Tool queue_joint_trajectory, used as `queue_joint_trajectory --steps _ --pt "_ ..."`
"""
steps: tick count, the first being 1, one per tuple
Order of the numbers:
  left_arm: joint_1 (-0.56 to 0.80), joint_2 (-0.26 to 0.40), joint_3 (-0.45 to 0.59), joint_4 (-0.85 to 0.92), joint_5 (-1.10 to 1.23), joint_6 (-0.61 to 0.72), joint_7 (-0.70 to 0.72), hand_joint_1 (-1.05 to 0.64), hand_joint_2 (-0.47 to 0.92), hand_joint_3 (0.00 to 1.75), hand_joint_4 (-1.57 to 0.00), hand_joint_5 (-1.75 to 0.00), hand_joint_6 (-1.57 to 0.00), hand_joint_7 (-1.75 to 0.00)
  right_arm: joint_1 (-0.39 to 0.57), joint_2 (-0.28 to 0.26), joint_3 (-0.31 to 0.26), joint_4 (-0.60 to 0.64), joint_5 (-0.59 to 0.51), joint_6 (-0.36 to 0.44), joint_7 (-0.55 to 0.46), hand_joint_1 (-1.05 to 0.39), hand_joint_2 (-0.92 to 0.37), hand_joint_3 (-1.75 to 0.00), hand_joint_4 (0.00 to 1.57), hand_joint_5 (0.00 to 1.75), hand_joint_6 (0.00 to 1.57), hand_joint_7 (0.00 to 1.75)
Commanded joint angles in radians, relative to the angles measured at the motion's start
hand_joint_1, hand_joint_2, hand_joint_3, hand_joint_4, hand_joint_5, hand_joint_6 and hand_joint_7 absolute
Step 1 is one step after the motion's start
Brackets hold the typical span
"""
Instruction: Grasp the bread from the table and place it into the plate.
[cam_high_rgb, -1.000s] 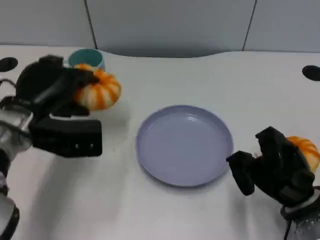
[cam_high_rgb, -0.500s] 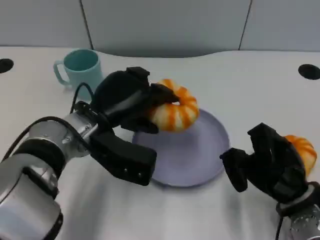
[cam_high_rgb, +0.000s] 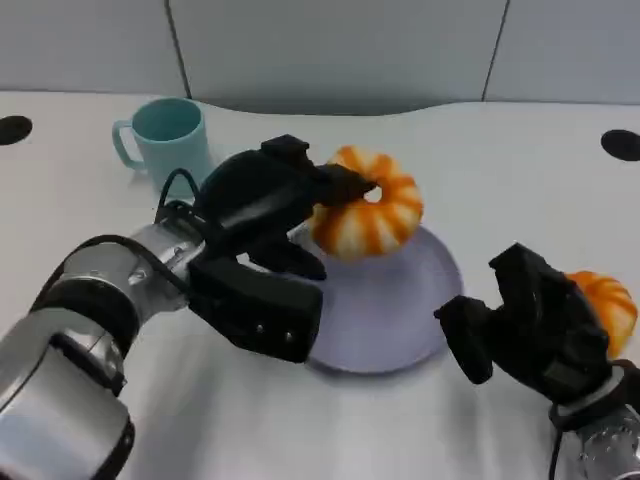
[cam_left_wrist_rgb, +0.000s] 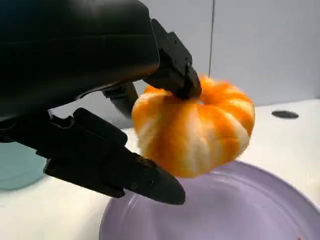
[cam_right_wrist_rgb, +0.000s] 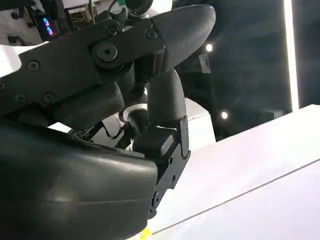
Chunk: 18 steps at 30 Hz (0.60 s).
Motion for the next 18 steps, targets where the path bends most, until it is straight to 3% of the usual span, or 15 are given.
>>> queue_joint_trajectory --steps 1,4,7,11,18 --pt "-0.019 0.021 0.024 -0.023 -0.03 -0.008 -0.051 -1.01 0.92 0.03 0.0 -0.01 -0.02 -0.14 -0.003 -0.015 0.002 0.004 0.0 -0.009 0.006 -0.39 -0.9 0.0 0.83 1.75 0.66 1.63" --pt "-0.016 0.027 0.024 -0.031 -0.03 -0.02 -0.048 -1.0 0.92 0.03 -0.02 -0.01 -0.03 -0.17 0.004 -0.012 0.002 -0.006 0.003 0.006 -0.01 -0.38 -0.89 0.0 0.83 1.75 0.69 1.6" --pt "-0.013 0.031 0.017 -0.036 -0.019 -0.027 -0.023 -0.99 0.92 0.03 -0.01 -0.27 0.0 -0.29 0.006 -0.007 -0.001 -0.007 0.006 -0.002 -0.013 -0.4 -0.89 0.0 0.84 1.75 0.69 1.61" --pt "-0.01 0.038 0.008 -0.041 -0.003 -0.034 0.011 -0.99 0.92 0.03 0.0 -0.46 0.0 -0.49 0.009 -0.013 0.006 -0.012 -0.001 0.007 -0.018 -0.4 -0.89 0.0 0.84 1.75 0.71 1.58" --pt "-0.009 0.041 0.015 -0.037 -0.018 -0.042 -0.016 -0.98 0.92 0.02 0.0 -0.4 -0.01 -0.66 0.013 -0.013 0.01 -0.02 0.0 -0.002 -0.02 -0.4 -0.9 -0.01 0.83 1.75 0.7 1.59"
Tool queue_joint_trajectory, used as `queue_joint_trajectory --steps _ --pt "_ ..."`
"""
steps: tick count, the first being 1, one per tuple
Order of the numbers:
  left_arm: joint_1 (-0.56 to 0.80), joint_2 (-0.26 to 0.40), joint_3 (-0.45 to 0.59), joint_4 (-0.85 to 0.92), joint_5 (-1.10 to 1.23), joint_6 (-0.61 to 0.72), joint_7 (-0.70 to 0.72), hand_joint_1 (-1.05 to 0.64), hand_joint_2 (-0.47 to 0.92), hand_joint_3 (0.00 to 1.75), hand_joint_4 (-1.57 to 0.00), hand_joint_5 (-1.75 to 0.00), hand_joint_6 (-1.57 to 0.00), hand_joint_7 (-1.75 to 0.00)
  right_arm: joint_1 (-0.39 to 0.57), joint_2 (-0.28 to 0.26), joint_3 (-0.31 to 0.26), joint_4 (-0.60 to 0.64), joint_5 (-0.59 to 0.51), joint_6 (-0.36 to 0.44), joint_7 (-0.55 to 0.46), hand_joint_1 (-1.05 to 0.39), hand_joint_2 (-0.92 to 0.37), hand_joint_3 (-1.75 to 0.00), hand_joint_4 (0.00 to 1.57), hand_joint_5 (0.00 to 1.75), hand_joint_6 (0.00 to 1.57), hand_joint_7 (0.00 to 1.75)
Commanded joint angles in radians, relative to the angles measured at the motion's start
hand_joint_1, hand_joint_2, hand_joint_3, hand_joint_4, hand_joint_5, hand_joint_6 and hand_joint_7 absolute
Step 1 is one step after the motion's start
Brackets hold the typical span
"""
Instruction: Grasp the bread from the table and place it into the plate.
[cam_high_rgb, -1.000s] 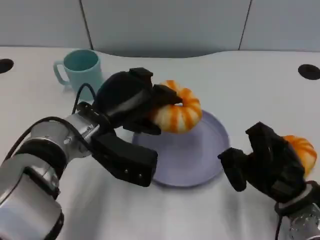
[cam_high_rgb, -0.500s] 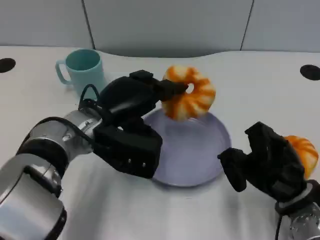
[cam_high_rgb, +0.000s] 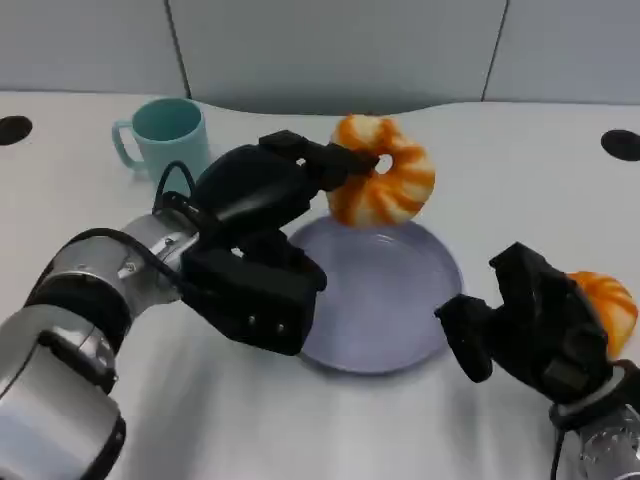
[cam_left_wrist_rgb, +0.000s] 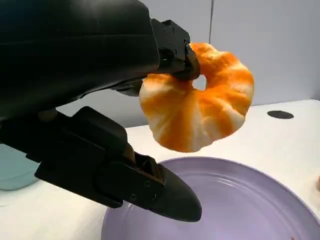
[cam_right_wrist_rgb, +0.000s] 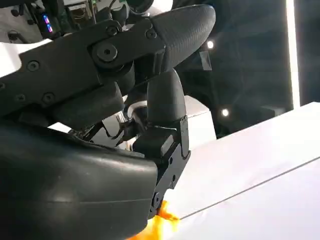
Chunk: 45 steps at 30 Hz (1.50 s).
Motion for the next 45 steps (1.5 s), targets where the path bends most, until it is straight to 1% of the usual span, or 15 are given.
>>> queue_joint_trajectory --steps 1,6,9,12,15,20,25,26,27,29,31,35,38,41,45 --pt "-0.011 0.017 0.01 -0.005 -0.012 -0.006 -0.022 -0.99 0.92 0.02 0.0 -0.39 -0.02 -0.68 0.007 -0.015 0.003 -0.01 -0.002 -0.006 -0.01 -0.4 -0.89 0.0 0.83 1.75 0.7 1.59" --pt "-0.029 0.017 0.017 -0.001 -0.035 0.034 -0.185 -1.04 0.92 0.04 0.0 -0.34 -0.17 -0.78 0.007 -0.017 0.013 -0.016 0.002 0.024 -0.008 -0.39 -0.89 0.0 0.83 1.75 0.71 1.58" --pt "-0.037 0.02 0.028 -0.01 -0.048 0.055 -0.272 -1.05 0.92 0.03 0.0 -0.41 -0.33 -0.68 0.005 -0.02 0.021 -0.017 -0.004 0.013 -0.005 -0.4 -0.9 -0.01 0.83 1.75 0.69 1.65" --pt "-0.037 0.023 0.045 -0.02 -0.065 0.063 -0.31 -1.05 0.92 0.02 0.0 -0.4 -0.41 -0.65 0.004 -0.014 0.015 -0.013 0.008 0.03 -0.012 -0.38 -0.87 -0.01 0.84 1.75 0.77 1.42" --pt "-0.035 0.024 0.055 -0.029 -0.072 0.065 -0.317 -1.05 0.92 0.01 0.0 -0.41 -0.45 -0.64 0.002 -0.016 0.018 -0.014 0.004 0.027 -0.01 -0.39 -0.87 -0.01 0.85 1.75 0.79 1.39" --pt "-0.033 0.023 0.061 -0.033 -0.083 0.066 -0.331 -1.05 0.92 0.01 0.0 -0.42 -0.47 -0.63 0.009 -0.015 0.018 -0.025 0.004 0.033 -0.03 -0.4 -0.87 0.0 0.85 1.75 0.75 1.53" --pt "-0.032 0.024 0.062 -0.037 -0.084 0.064 -0.33 -1.05 0.92 0.01 0.0 -0.42 -0.49 -0.62 0.006 -0.015 0.019 -0.023 0.001 0.028 -0.027 -0.39 -0.87 0.0 0.84 1.75 0.76 1.48" --pt "-0.031 0.025 0.064 -0.038 -0.086 0.061 -0.331 -1.05 0.92 0.0 0.0 -0.42 -0.5 -0.62 0.003 -0.016 0.019 -0.02 0.0 0.022 -0.02 -0.4 -0.88 0.0 0.84 1.75 0.71 1.57" --pt "-0.029 0.027 0.069 -0.04 -0.092 0.054 -0.334 -1.05 0.92 0.01 0.0 -0.42 -0.5 -0.61 0.0 -0.016 0.019 -0.014 0.001 0.022 -0.017 -0.4 -0.88 0.0 0.84 1.75 0.7 1.59" --pt "-0.026 0.031 0.08 -0.043 -0.105 0.042 -0.339 -1.05 0.92 0.01 0.0 -0.42 -0.5 -0.61 -0.003 -0.017 0.019 -0.01 0.002 0.03 -0.018 -0.39 -0.88 0.0 0.84 1.75 0.73 1.51" --pt "-0.017 0.041 0.113 -0.048 -0.147 0.016 -0.373 -1.05 0.92 0.01 0.0 -0.43 -0.5 -0.6 -0.002 -0.014 0.019 -0.009 0.001 0.026 -0.02 -0.39 -0.87 0.0 0.84 1.75 0.75 1.48" --pt "0.008 0.067 0.184 -0.068 -0.244 -0.037 -0.459 -1.05 0.92 0.01 0.0 -0.48 -0.47 -0.57 -0.003 -0.011 0.02 -0.012 0.003 0.031 -0.023 -0.39 -0.88 0.0 0.84 1.75 0.73 1.57" --pt "0.053 0.099 0.266 -0.108 -0.37 -0.064 -0.589 -1.03 0.91 0.01 0.0 -0.53 -0.46 -0.55 0.003 0.002 0.013 -0.02 0.006 0.009 -0.044 -0.4 -0.86 0.0 0.85 1.75 0.72 1.62" --pt "0.133 0.116 0.351 -0.145 -0.502 -0.091 -0.682 -1.02 0.92 0.01 0.0 -0.68 -0.46 -0.52 -0.003 0.006 0.014 -0.011 0.008 0.009 -0.033 -0.41 -0.87 0.0 0.85 1.75 0.69 1.69" --pt "0.228 0.102 0.443 -0.164 -0.633 -0.137 -0.742 -0.94 0.92 0.05 -0.04 -0.85 -0.28 -0.42 -0.004 -0.003 0.024 -0.016 -0.001 0.029 -0.037 -0.41 -0.87 0.0 0.85 1.75 0.69 1.68"
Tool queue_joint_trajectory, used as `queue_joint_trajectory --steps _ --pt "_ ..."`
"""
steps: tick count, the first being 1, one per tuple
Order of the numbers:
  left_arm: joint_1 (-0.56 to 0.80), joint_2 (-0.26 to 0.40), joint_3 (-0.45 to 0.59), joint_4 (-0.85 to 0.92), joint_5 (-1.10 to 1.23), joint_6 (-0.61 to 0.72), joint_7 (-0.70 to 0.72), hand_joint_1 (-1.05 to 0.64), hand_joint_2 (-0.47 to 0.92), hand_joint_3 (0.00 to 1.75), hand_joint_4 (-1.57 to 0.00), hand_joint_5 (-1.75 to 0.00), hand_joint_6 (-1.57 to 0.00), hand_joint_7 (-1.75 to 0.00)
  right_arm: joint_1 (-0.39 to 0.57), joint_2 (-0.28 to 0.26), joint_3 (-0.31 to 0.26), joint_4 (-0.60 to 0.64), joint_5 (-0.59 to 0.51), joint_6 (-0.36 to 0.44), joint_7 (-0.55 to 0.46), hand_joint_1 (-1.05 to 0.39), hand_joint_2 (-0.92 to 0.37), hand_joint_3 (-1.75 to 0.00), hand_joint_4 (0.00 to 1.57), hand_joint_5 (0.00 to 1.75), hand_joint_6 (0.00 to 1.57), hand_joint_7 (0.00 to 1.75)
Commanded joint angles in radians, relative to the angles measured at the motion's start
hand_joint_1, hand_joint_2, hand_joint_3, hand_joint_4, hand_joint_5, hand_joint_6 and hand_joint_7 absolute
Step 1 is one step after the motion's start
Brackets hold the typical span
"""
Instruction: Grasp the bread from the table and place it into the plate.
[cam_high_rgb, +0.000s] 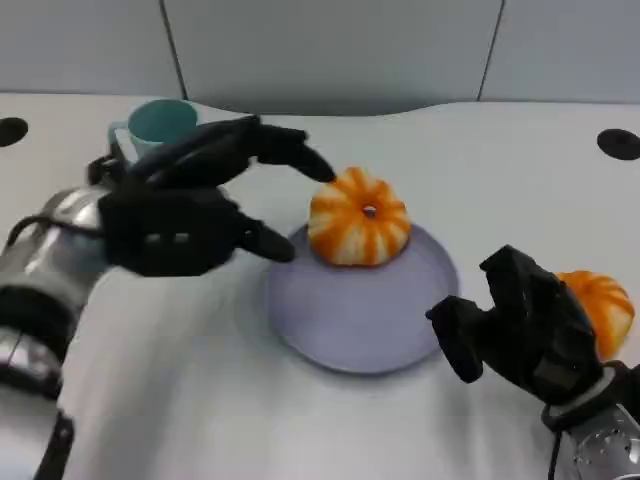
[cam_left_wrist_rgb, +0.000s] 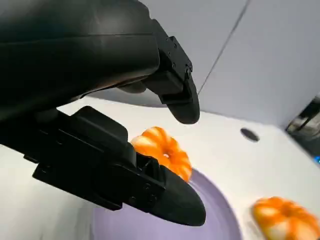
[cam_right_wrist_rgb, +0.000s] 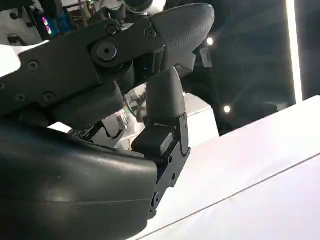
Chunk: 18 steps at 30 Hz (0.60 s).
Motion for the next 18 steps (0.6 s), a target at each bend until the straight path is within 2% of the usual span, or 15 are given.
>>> queue_joint_trajectory --steps 1,4,5,8,11,16,18 --pt "0.104 -0.006 0.098 -0.015 -0.129 -0.054 -0.055 -0.92 0.92 0.05 -0.05 -0.87 -0.25 -0.41 -0.008 -0.015 0.005 -0.01 -0.001 0.012 -0.003 -0.41 -0.87 0.0 0.85 1.75 0.69 1.68" --pt "0.15 -0.042 0.168 -0.012 -0.221 -0.038 -0.093 -0.89 0.92 0.03 -0.15 -0.84 -0.25 -0.33 -0.003 -0.013 0.006 -0.018 0.0 0.018 -0.012 -0.4 -0.87 0.0 0.84 1.75 0.7 1.64" --pt "0.177 -0.067 0.212 -0.024 -0.298 0.007 -0.149 -0.88 0.92 0.03 -0.16 -0.83 -0.25 -0.31 -0.001 -0.01 0.003 -0.017 0.002 0.007 -0.012 -0.4 -0.86 0.0 0.84 1.75 0.7 1.64" --pt "0.247 -0.111 0.305 -0.068 -0.457 0.09 -0.276 -0.85 0.92 0.03 -0.27 -0.74 -0.28 -0.19 -0.001 -0.007 -0.004 -0.012 0.008 -0.013 -0.003 -0.4 -0.88 -0.01 0.85 1.75 0.67 1.73" --pt "0.295 -0.121 0.342 -0.113 -0.507 0.129 -0.321 -0.87 0.92 0.15 -0.42 -0.61 -0.35 -0.13 -0.005 -0.011 -0.01 -0.005 0.014 -0.008 0.008 -0.38 -0.88 -0.01 0.84 1.75 0.64 1.75" --pt "0.401 -0.172 0.415 -0.216 -0.646 0.315 -0.429 -0.85 0.92 0.16 -0.51 -0.58 -0.4 -0.12 -0.023 -0.035 -0.014 0.028 0.008 0.008 0.024 -0.41 -0.88 -0.01 0.83 1.75 0.65 1.73" --pt "0.43 -0.184 0.433 -0.234 -0.676 0.367 -0.459 -0.84 0.92 0.15 -0.52 -0.59 -0.4 -0.12 -0.025 -0.05 -0.007 0.028 -0.004 0.024 0.014 -0.42 -0.87 0.0 0.84 1.75 0.68 1.66"
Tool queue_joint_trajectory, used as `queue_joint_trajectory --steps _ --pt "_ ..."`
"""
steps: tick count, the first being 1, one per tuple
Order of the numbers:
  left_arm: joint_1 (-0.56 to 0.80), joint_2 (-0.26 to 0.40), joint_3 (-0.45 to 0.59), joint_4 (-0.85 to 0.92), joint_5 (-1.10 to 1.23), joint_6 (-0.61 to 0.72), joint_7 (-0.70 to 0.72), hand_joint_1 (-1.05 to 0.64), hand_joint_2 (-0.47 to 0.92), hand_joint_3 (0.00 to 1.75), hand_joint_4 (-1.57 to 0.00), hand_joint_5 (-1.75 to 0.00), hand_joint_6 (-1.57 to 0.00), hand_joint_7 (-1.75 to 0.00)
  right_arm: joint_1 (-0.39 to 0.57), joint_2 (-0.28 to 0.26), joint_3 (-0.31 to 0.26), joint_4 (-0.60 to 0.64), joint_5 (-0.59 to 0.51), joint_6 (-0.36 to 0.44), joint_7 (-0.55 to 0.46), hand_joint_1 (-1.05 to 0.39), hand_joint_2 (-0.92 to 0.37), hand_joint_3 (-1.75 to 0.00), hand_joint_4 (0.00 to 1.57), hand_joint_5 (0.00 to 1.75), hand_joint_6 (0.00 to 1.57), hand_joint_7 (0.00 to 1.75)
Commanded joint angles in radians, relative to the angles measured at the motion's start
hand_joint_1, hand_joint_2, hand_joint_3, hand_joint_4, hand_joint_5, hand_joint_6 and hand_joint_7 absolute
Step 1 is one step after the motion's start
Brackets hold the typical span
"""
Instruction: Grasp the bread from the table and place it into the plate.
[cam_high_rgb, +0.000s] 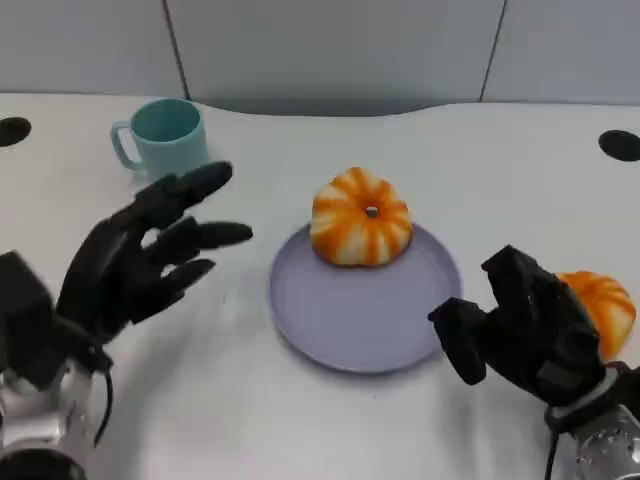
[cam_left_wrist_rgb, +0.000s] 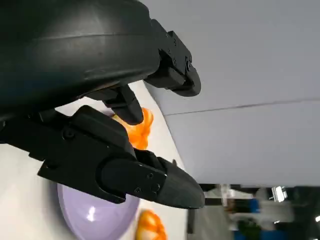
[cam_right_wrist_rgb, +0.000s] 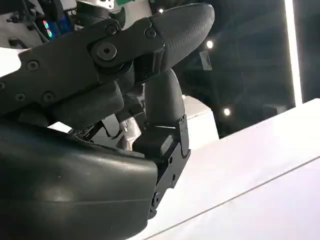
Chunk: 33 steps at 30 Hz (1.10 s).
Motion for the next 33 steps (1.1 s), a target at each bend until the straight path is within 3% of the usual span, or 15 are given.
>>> queue_joint_trajectory --steps 1,8,10,17,20,25,28,31,33 --pt "0.075 -0.02 0.044 -0.057 -0.07 0.129 -0.064 -0.84 0.92 0.14 -0.53 -0.59 -0.41 -0.12 -0.019 -0.041 0.001 0.009 -0.01 0.025 -0.009 -0.42 -0.87 0.0 0.84 1.75 0.69 1.64" --pt "0.116 -0.042 0.083 -0.084 -0.086 0.225 -0.053 -0.86 0.92 0.11 -0.56 -0.59 -0.43 -0.12 -0.03 -0.054 -0.003 0.028 -0.008 0.023 0.0 -0.4 -0.87 0.0 0.85 1.75 0.71 1.64" --pt "0.127 -0.062 0.114 -0.042 -0.104 0.243 -0.04 -0.73 0.92 0.11 -0.62 -0.63 -0.49 -0.15 -0.044 -0.067 -0.012 0.061 -0.007 0.007 0.02 -0.37 -0.88 -0.01 0.84 1.75 0.68 1.68" --pt "0.113 -0.074 0.132 0.012 -0.059 0.198 -0.023 -0.72 0.92 0.09 -0.75 -0.71 -0.61 -0.19 -0.066 -0.077 -0.043 0.125 -0.005 -0.032 0.072 -0.36 -0.9 0.0 0.84 1.75 0.69 1.64" --pt "0.109 -0.077 0.143 0.022 -0.063 0.204 -0.032 -0.71 0.92 0.04 -0.81 -0.66 -0.64 -0.17 -0.065 -0.068 -0.056 0.13 -0.003 -0.082 0.085 -0.39 -0.91 -0.01 0.85 1.75 0.68 1.73" --pt "0.104 -0.08 0.155 0.033 -0.055 0.175 -0.024 -0.69 0.92 0.07 -0.86 -0.65 -0.73 -0.19 -0.072 -0.077 -0.048 0.142 -0.017 -0.068 0.083 -0.4 -0.91 -0.01 0.85 1.75 0.68 1.75" --pt "0.097 -0.079 0.16 0.046 -0.047 0.153 -0.01 -0.7 0.92 0.09 -0.85 -0.74 -0.83 -0.22 -0.081 -0.079 -0.05 0.152 -0.019 -0.06 0.094 -0.38 -0.92 -0.01 0.85 1.75 0.66 1.75" --pt "0.087 -0.075 0.164 0.061 -0.041 0.141 0.001 -0.71 0.92 0.11 -0.75 -1.06 -0.93 -0.29 -0.079 -0.073 -0.053 0.144 -0.02 -0.063 0.073 -0.37 -0.91 0.0 0.83 1.75 0.65 1.74" --pt "0.08 -0.072 0.167 0.07 -0.041 0.142 -0.005 -0.71 0.92 0.12 -0.74 -1.13 -0.94 -0.31 -0.078 -0.067 -0.06 0.142 -0.013 -0.07 0.072 -0.37 -0.91 0.0 0.83 1.75 0.64 1.75"
